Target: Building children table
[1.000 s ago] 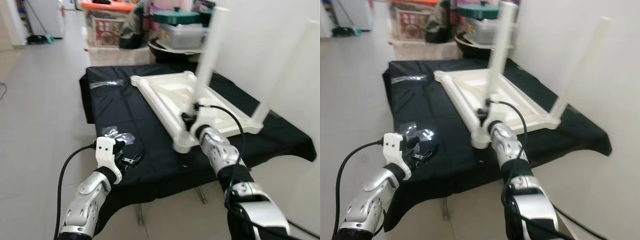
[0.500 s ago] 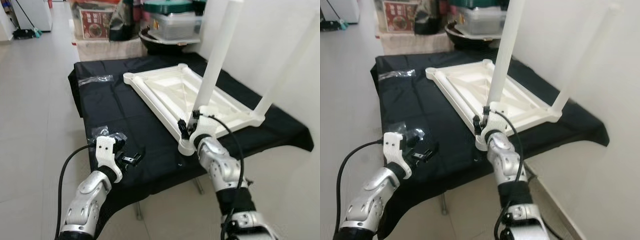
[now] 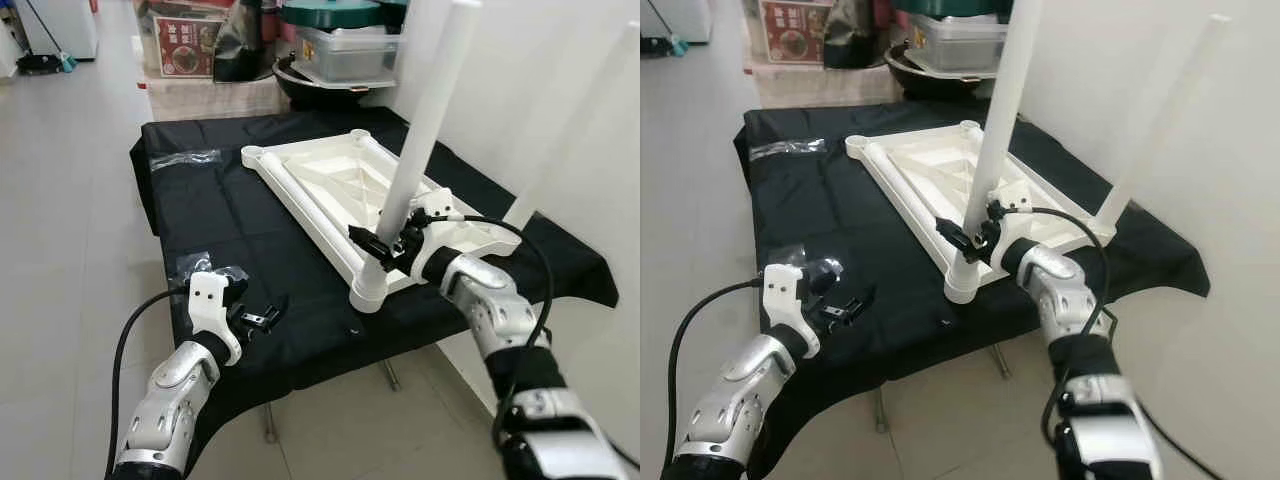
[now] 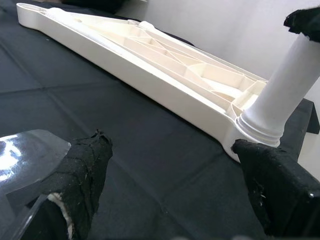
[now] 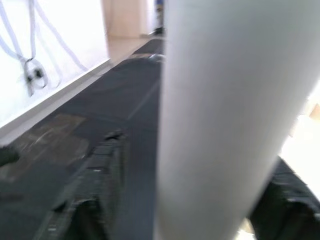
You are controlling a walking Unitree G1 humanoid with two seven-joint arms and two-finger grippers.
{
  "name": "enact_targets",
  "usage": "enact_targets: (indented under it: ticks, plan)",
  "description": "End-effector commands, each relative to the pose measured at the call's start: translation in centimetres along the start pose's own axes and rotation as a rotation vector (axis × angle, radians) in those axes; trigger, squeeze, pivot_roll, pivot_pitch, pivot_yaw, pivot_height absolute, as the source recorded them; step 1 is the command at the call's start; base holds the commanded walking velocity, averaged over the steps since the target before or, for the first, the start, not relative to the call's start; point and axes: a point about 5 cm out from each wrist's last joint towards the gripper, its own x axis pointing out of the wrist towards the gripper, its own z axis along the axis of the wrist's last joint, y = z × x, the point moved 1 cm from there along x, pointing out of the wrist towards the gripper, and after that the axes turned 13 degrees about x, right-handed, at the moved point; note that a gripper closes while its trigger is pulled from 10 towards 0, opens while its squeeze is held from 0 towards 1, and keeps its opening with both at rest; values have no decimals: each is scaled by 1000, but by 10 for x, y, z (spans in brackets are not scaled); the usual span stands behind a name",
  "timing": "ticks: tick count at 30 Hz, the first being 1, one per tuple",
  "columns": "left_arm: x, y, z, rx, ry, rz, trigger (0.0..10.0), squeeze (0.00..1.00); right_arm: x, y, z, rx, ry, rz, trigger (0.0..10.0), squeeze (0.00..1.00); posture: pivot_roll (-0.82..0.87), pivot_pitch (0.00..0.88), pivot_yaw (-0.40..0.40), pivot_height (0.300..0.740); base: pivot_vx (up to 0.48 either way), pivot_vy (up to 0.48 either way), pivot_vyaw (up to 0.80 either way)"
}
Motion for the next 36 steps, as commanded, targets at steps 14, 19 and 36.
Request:
enact_targets:
  ticks: [14,19,36]
  plan:
    - [1,0,-4,-23,7,-5,10000,0,28,4,5,23,15,38,0,0,9,0,-123,740,0,0,0]
    - [-1,-1,-4,-27,6,-7,10000,0,12,-38,-21,95,67,-667,0,0,0,0,-121,740,0,0,0]
    - [-1,0,-4,-35,2,-8,10000,0,24,23,-15,119,-41,-507,10000,0,-11,0,-112,740,0,0,0]
